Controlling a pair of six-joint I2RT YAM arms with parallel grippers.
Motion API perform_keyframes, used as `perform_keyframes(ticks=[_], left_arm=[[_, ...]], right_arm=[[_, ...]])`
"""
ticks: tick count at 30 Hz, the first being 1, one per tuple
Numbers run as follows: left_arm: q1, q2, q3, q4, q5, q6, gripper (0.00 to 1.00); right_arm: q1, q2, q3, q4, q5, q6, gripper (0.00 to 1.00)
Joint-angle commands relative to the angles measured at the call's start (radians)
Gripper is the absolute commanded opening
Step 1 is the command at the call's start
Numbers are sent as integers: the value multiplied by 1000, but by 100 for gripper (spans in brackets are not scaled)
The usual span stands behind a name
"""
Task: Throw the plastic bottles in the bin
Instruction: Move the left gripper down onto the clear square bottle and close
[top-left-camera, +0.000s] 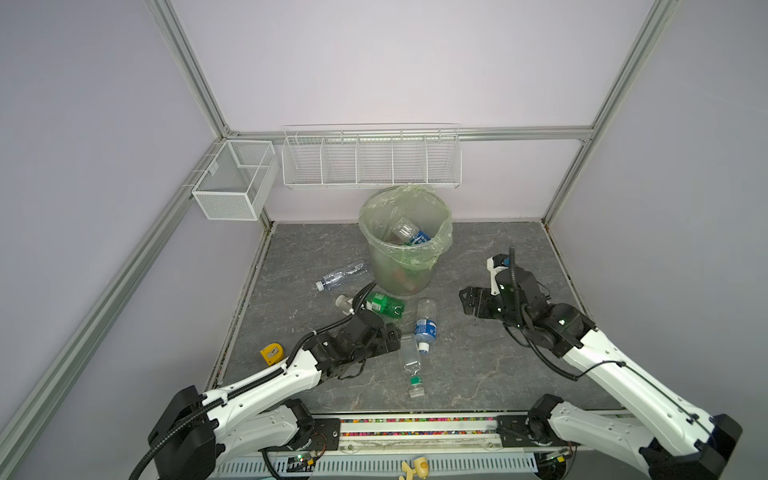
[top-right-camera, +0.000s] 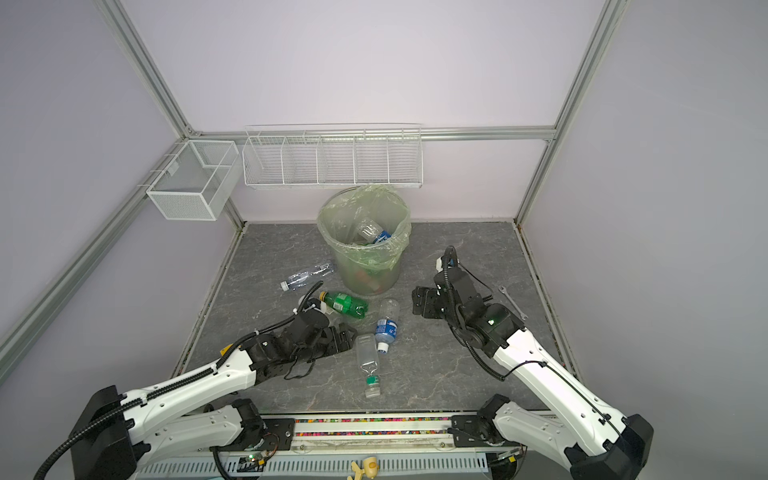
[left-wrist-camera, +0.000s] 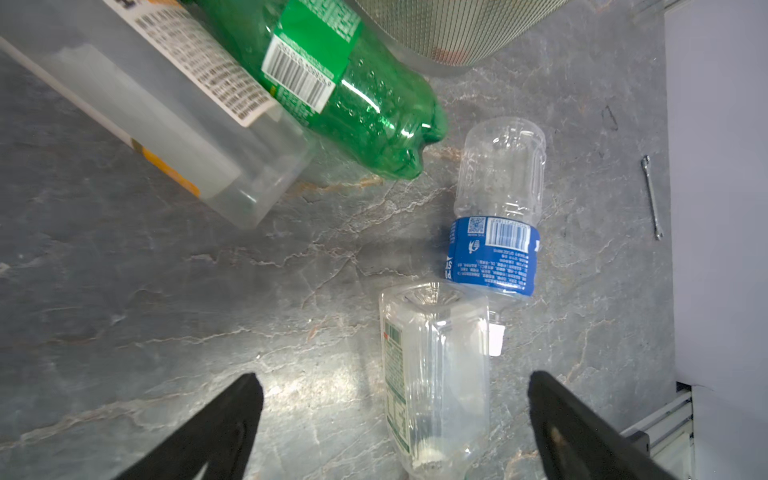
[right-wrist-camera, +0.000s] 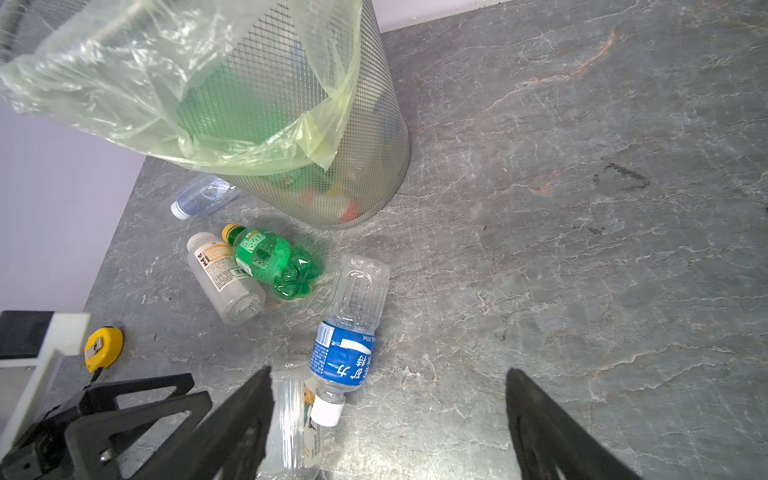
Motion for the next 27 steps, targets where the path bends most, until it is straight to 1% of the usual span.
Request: perform_keyframes(ticks=[1,4,10,14,17,20,27], left_arm=[[-37,51,43,17,-6,-23,99],[-79,103,65,27,-12,-23,99],[-129,214,144,18,-5,0,99],[-149,329,239,-64,-3,17,99],[-150,389,266,-87,8,8,100],[-150,411,272,-109,-1,-9,100],[-150,411,262,-134,-23,-28,97]], right_arm=[[2,-16,-14,-19,20,11,88],[1,-17,-21,-21,19,14,88],[0,-29,-31,-30,25,17,88],[2,-47,-35,-36,41,11,88],[2,-58,-37,-47,61,6,88],[2,-65,-34,-57,67,3,88],[-1,-64,-38,-60,75,5,89]])
